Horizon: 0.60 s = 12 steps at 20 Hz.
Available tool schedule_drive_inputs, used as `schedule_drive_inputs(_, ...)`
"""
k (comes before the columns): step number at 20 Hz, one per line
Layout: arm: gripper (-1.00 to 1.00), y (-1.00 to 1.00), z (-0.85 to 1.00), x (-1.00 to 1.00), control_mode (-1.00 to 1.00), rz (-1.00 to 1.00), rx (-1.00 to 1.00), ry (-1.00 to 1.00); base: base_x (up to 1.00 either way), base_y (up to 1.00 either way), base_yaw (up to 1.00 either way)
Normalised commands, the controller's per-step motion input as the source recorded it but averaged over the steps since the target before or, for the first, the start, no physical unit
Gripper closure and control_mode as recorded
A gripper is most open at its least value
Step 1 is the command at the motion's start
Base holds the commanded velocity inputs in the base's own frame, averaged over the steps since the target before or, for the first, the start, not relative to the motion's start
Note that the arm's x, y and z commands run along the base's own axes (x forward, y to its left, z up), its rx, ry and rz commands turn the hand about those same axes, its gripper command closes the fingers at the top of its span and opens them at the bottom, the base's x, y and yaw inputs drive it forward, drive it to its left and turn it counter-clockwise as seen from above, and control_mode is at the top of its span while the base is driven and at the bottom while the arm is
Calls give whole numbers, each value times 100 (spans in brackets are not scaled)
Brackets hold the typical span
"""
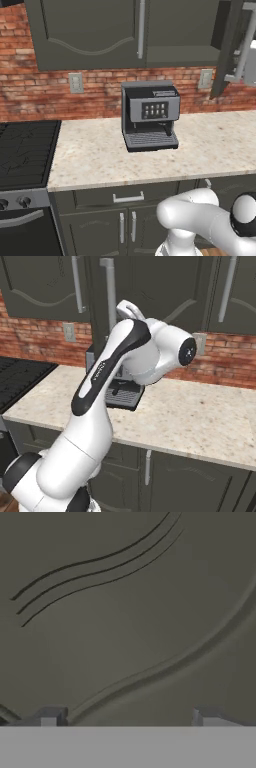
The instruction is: Close all open cabinet doors.
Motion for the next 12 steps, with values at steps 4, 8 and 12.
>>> schedule_drive_inputs(4, -100, 51, 9, 41, -100, 0, -4, 0, 0, 0, 0)
schedule_drive_inputs(8, -100, 48, 8, 47, -100, 0, -3, 0, 0, 0, 0)
schedule_drive_inputs(12, -100, 40, 6, 52, -100, 0, 0, 0, 0, 0, 0)
